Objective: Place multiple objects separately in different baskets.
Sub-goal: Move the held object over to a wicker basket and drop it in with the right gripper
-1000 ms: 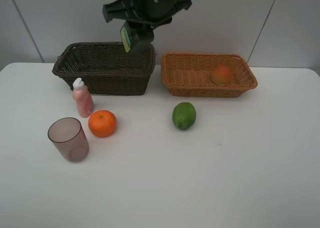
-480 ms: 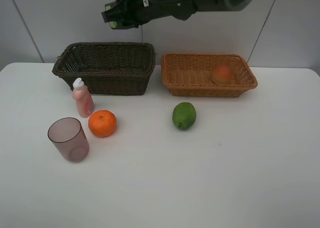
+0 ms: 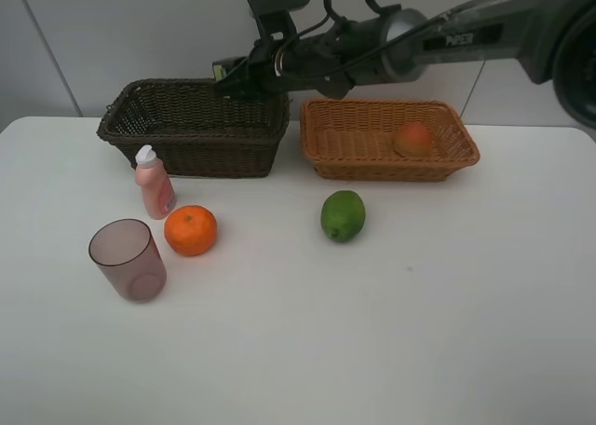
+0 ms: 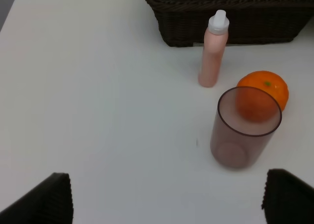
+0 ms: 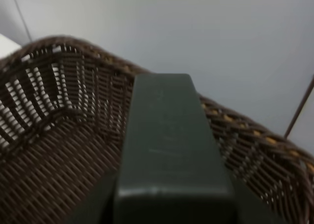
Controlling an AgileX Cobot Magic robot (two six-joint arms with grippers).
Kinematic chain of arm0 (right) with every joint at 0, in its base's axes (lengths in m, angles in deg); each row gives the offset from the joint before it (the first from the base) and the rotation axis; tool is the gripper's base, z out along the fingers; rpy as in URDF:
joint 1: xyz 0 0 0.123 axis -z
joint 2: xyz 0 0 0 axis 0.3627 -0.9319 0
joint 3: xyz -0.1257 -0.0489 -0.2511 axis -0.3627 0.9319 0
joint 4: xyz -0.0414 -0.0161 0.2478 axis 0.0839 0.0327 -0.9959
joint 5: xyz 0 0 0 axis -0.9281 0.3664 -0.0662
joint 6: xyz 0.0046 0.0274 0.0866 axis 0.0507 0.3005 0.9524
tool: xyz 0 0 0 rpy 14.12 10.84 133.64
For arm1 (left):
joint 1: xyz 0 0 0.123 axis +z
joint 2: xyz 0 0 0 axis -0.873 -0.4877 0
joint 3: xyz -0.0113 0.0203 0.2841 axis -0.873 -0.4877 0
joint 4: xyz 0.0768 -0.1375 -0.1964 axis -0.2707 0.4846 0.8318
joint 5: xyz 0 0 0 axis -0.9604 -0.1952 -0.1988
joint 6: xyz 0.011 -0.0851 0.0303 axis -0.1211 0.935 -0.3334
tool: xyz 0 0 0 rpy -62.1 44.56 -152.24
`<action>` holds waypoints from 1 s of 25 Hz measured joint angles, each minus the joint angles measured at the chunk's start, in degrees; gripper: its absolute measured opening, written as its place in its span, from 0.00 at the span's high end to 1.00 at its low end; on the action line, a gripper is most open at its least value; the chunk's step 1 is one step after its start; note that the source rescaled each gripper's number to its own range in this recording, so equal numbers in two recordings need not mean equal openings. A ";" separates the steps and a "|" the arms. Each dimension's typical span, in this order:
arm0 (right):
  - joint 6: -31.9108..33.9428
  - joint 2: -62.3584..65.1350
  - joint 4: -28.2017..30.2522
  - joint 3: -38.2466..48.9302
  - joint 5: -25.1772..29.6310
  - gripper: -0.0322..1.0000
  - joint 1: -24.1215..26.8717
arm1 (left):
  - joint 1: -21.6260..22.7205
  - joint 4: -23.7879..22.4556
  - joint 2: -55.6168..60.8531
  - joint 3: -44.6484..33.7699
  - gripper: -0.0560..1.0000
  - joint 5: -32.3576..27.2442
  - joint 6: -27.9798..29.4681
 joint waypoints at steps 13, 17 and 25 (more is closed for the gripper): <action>0.00 -0.73 0.02 0.00 -0.35 0.96 0.07 | 0.00 0.00 0.00 0.00 0.00 0.00 0.00; 0.00 -1.82 0.02 0.00 -0.36 0.96 0.07 | 0.00 0.00 0.00 0.00 0.00 0.00 0.00; 0.00 -2.56 0.07 0.00 -0.79 0.97 0.07 | 0.00 0.00 0.00 0.00 0.00 0.00 0.00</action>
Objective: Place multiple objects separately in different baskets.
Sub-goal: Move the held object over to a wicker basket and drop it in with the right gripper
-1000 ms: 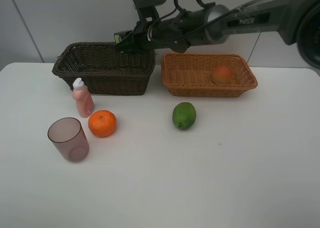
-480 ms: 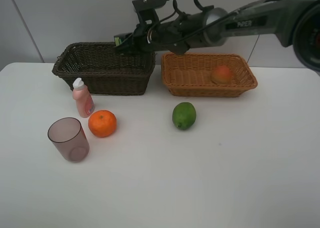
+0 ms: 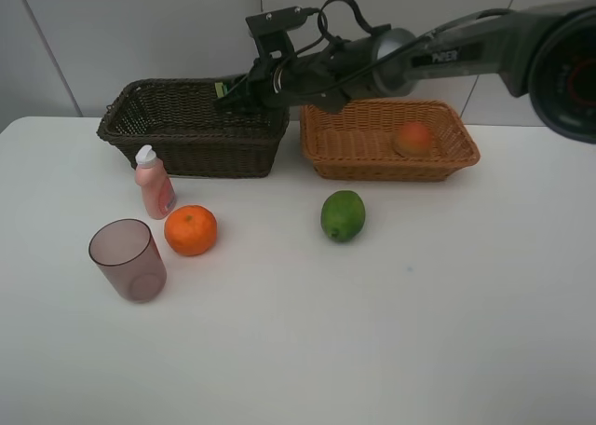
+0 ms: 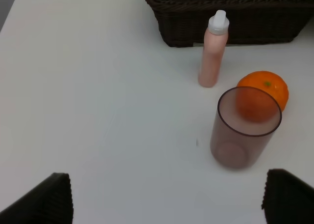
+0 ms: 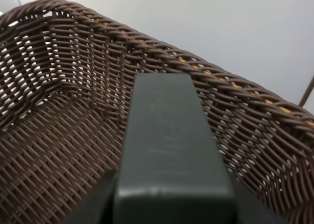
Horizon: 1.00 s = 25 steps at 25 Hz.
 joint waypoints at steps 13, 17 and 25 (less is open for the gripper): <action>0.00 -0.74 0.00 0.00 0.00 0.78 0.00 | 0.00 0.00 0.00 0.00 0.00 0.00 0.00; 0.00 -0.74 0.00 -0.06 -1.40 0.37 0.00 | 0.00 0.00 0.00 0.00 0.00 0.00 0.00; 0.00 -0.74 -0.06 -0.06 0.43 0.26 0.00 | 0.00 0.00 0.00 0.00 0.00 0.00 0.00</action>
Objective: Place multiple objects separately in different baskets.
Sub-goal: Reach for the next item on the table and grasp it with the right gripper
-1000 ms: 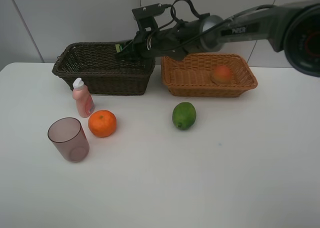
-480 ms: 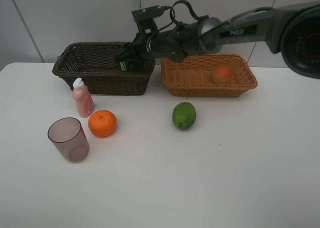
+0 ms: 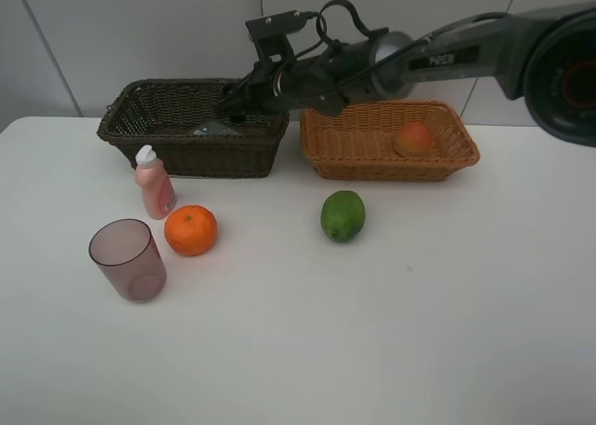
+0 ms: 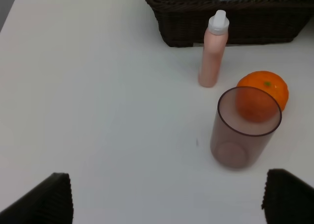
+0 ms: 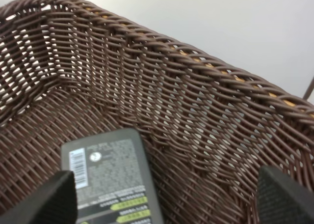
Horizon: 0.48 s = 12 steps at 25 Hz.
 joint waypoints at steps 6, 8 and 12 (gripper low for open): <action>0.00 0.63 -1.32 0.00 -1.22 0.27 0.00 | 0.00 0.00 0.00 0.00 0.00 0.00 0.00; 0.00 1.36 -1.32 0.00 -2.41 0.30 0.00 | 0.00 0.00 0.00 0.00 0.00 0.00 0.00; 0.00 3.26 -1.32 0.00 -2.50 0.34 0.00 | 0.00 0.00 0.00 0.00 0.00 0.00 0.00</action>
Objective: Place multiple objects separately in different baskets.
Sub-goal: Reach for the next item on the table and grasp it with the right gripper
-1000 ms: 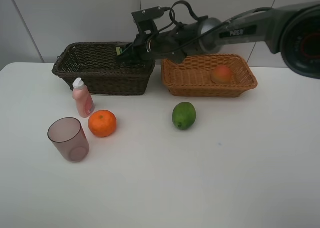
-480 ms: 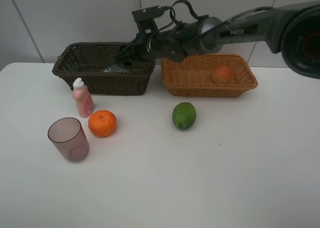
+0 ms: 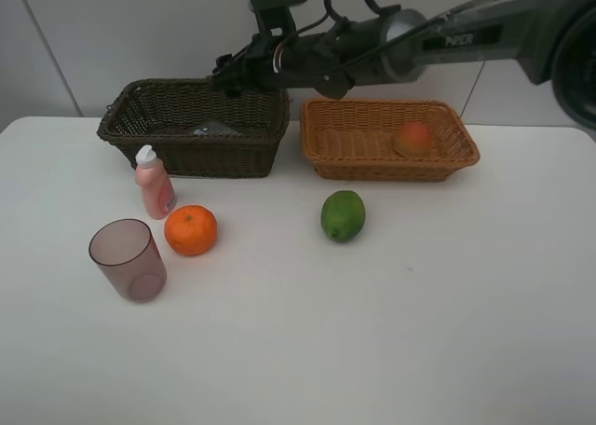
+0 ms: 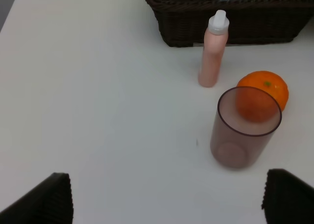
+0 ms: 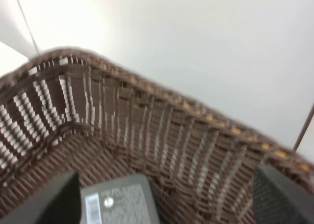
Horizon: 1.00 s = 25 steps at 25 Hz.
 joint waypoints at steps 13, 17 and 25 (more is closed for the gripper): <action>1.15 5.36 -5.13 -0.23 9.11 0.34 0.00 | 0.00 0.00 0.00 0.00 0.00 0.00 0.00; 1.77 5.97 -6.07 -0.23 12.64 0.14 0.00 | 0.00 0.00 0.00 0.00 0.00 0.00 0.00; 1.83 10.51 -5.79 -0.23 25.14 0.00 -0.10 | 0.00 0.00 0.00 0.00 0.00 0.00 0.00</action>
